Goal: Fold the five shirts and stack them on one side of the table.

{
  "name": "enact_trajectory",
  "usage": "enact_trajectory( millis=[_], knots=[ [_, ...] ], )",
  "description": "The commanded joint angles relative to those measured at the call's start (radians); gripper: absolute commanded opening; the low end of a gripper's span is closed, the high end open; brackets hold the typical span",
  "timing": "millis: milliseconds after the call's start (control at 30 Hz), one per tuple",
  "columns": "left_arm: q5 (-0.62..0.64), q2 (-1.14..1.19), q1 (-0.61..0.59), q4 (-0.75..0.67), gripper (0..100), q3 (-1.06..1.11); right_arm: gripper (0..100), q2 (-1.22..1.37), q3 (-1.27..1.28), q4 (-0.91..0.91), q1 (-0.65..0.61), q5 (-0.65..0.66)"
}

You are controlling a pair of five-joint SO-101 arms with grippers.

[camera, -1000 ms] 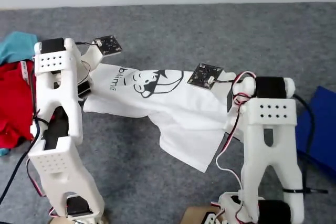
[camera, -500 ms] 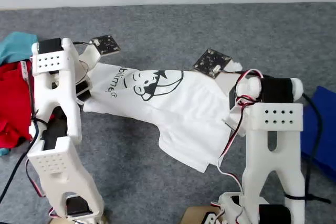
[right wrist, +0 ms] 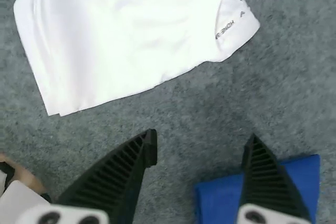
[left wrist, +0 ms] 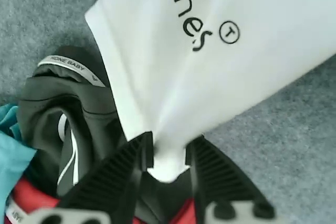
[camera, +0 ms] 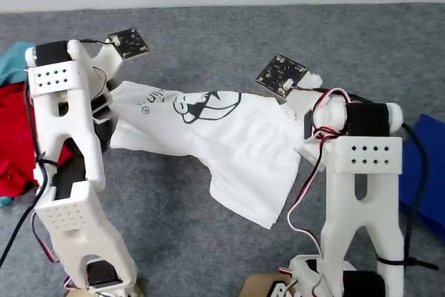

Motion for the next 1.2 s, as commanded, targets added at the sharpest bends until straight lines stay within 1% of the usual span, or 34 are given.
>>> enact_trajectory(
  millis=[0, 100, 267, 367, 433, 533, 667, 700, 767, 800, 1000, 1167],
  knots=[
    [-0.009, -0.074, 0.006, 0.031, 11, 0.008, 18.6, 0.013, -0.043, -0.019, -0.002, -0.011],
    [-0.032, -0.074, 0.002, 0.031, 11, 0.027, 15.7, 0.048, -0.043, -0.012, -0.002, -0.011],
    [-0.051, -0.104, -0.034, 0.031, 11, 0.010, 18.0, 0.064, -0.043, -0.021, -0.002, -0.011],
    [-0.031, -0.129, -0.031, 0.020, 13, 0.007, 18.0, 0.079, -0.040, -0.064, -0.005, -0.025],
    [0.057, -0.132, -0.008, -0.035, 12, 0.008, 18.0, 0.117, -0.035, -0.131, -0.007, -0.100],
    [0.233, -0.120, 0.032, -0.144, 10, 0.019, 15.7, 0.209, -0.040, -0.249, -0.008, -0.232],
    [0.404, -0.043, 0.094, -0.296, 6, 0.019, 1.9, 0.331, -0.071, -0.395, -0.042, -0.351],
    [0.440, -0.017, 0.107, -0.327, 5, 0.019, 0.3, 0.358, -0.080, -0.420, -0.050, -0.370],
    [0.494, 0.032, 0.133, -0.368, 1, 0.018, 2.0, 0.409, -0.106, -0.447, -0.067, -0.393],
    [0.514, 0.055, 0.144, -0.376, 0, 0.018, 1.1, 0.433, -0.121, -0.455, -0.074, -0.405],
    [0.667, 0.161, 0.189, -0.382, 1, 0.018, 1.0, 0.568, -0.180, -0.513, -0.117, -0.483],
    [0.675, 0.236, 0.216, -0.385, 1, 0.018, 1.0, 0.685, -0.184, -0.570, -0.122, -0.493]
  ],
)
